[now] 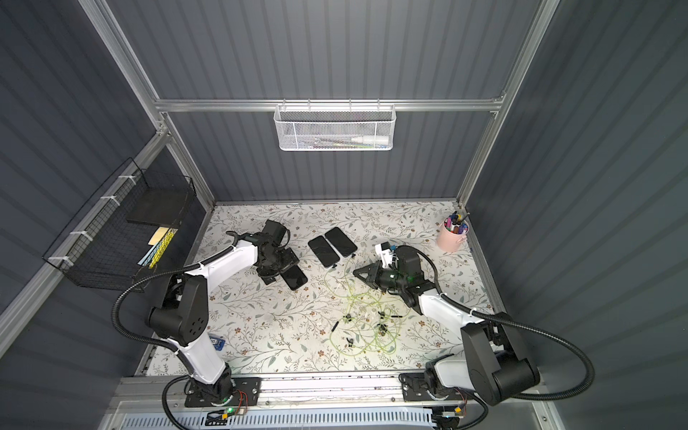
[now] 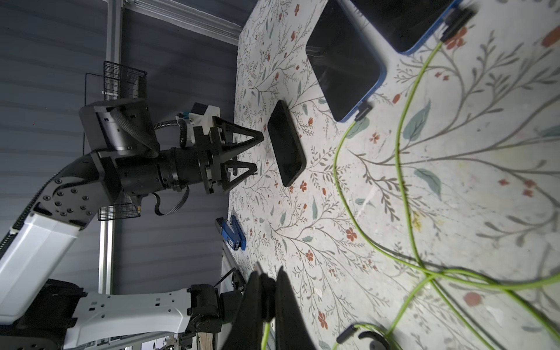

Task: Plug wired earphones into phones
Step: Pick up the phone at the center of the board.

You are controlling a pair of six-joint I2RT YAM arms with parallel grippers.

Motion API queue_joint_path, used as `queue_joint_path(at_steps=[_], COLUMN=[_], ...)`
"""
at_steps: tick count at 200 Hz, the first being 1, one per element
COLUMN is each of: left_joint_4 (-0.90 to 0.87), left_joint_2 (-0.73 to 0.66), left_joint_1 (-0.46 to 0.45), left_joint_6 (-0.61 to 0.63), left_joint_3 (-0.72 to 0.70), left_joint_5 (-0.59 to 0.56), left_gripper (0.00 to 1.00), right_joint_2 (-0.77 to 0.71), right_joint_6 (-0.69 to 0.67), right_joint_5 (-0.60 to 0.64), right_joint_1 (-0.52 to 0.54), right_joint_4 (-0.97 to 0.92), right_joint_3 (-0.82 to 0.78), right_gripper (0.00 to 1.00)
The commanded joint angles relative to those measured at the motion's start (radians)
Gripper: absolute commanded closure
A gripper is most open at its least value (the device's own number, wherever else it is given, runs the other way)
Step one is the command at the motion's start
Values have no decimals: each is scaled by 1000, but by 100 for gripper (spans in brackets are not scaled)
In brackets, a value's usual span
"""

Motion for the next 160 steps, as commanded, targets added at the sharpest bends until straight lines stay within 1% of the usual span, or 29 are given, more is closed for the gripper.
queue_joint_path(at_steps=[1,31,37,42,51,75,85,106,138,160], left_joint_4=[-74,-6,-13,-31,-59,-77,-69,2,-6,-24], left_joint_2=[71,151,164,177,201,242,252,262,298,304], left_joint_1=[-7,-12,-17,-21,-23,-23,-23,-24,-24,-24], left_joint_6=[-18,8,23,35,52,56,39,10,16,21], left_joint_3=[64,106,110,157,180,184,171,129,129,129], left_joint_5=[-50,-17,-27,-36,-43,-41,-42,-38,-30,-65], left_gripper=[6,1,0,0,0,1,2,5,9,16], right_joint_2=[-16,-10,-8,-7,-6,-9,-7,-3,-11,-7], right_joint_6=[-65,-91,-94,-94,-94,-91,-92,-90,-104,-112], right_joint_5=[17,7,5,3,1,2,4,-1,-2,1], right_joint_1=[6,8,8,8,8,7,8,9,9,9], right_joint_4=[-76,-93,-95,-95,-91,-76,-71,-64,-93,-101], right_joint_3=[18,14,12,11,8,-8,-11,-14,-9,-6], right_gripper=[100,100,100,100,100,100,100,100,100,100])
